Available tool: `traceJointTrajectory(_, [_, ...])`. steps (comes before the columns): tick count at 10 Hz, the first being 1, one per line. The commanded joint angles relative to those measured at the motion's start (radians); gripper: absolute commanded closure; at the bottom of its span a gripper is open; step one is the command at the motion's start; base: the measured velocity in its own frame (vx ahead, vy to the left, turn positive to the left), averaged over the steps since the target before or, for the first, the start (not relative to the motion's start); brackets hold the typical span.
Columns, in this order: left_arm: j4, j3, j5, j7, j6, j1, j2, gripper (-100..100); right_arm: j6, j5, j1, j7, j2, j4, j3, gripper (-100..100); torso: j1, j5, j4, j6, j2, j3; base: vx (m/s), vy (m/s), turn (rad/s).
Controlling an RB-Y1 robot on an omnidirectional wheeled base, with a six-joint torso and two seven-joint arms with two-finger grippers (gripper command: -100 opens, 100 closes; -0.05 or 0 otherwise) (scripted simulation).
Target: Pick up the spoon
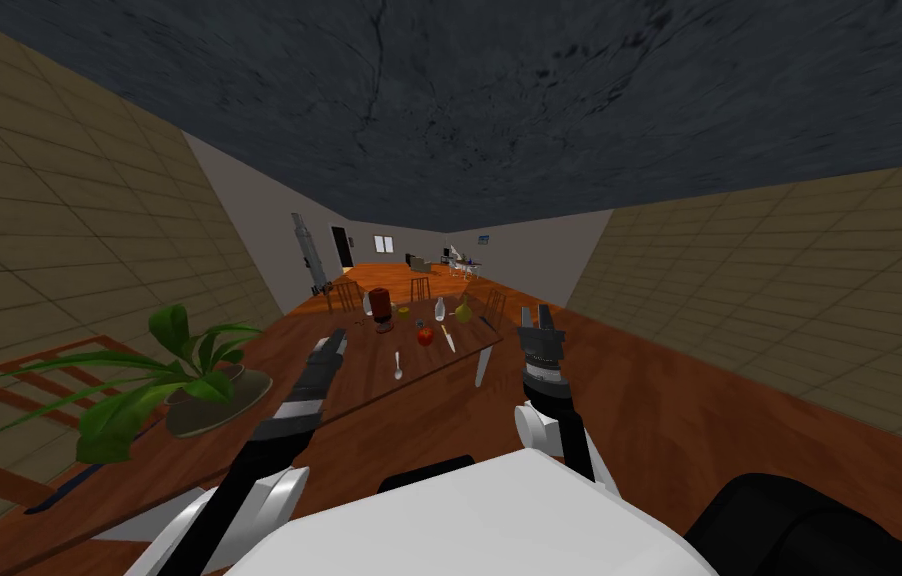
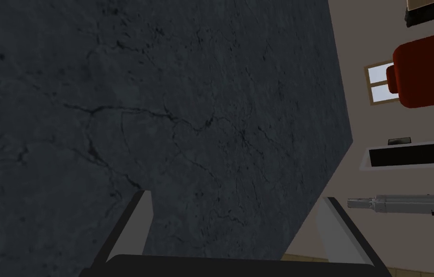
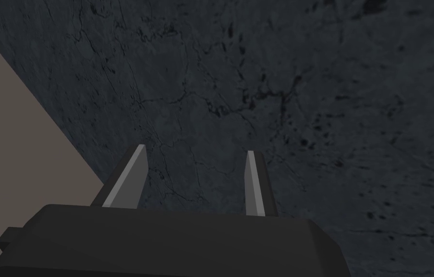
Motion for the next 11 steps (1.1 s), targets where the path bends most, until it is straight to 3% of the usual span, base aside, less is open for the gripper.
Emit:
traceJointTrajectory(1, [0.05, -0.009, -0.021, -0.003, 0.03, -0.011, 0.026, -100, 0.0, 0.0, 0.0, 0.0, 0.0, 0.0, 0.0, 0, 0.0, 0.0, 0.0, 0.0, 0.0, 0.0, 0.044, -0.03, -0.045])
traceJointTrajectory(3, [0.108, -0.021, -0.05, -0.008, 0.082, -0.031, 0.06, -100, 0.0, 0.0, 0.0, 0.0, 0.0, 0.0, 0.0, 0, -0.001, 0.0, 0.0, 0.0, -0.001, 0.0, 0.051, -0.043, -0.049])
traceJointTrajectory(6, [0.151, -0.027, -0.063, -0.01, 0.108, -0.042, 0.076, -100, 0.0, 0.0, 0.0, 0.0, 0.0, 0.0, 0.0, 0, 0.0, 0.0, 0.0, 0.0, 0.0, 0.0, 0.037, -0.023, -0.022])
traceJointTrajectory(8, [0.222, -0.039, -0.088, -0.016, 0.161, -0.064, 0.107, -100, 0.0, 0.0, 0.0, 0.0, 0.0, 0.0, 0.0, 0, 0.0, 0.0, 0.0, 0.0, 0.001, 0.0, 0.032, -0.026, -0.06])
traceJointTrajectory(9, [0.222, -0.039, -0.088, -0.016, 0.161, -0.064, 0.107, -100, 0.0, 0.0, 0.0, 0.0, 0.0, 0.0, 0.0, 0, 0.0, 0.0, 0.0, 0.0, 0.0, 0.0, 0.034, -0.031, -0.025])
traceJointTrajectory(11, [0.286, -0.05, -0.108, -0.023, 0.214, -0.086, 0.138, -100, 0.0, 0.0, 0.0, 0.0, 0.0, 0.0, 0.0, 0, -0.001, 0.0, 0.0, 0.0, 0.0, 0.0, 0.04, -0.044, -0.071])
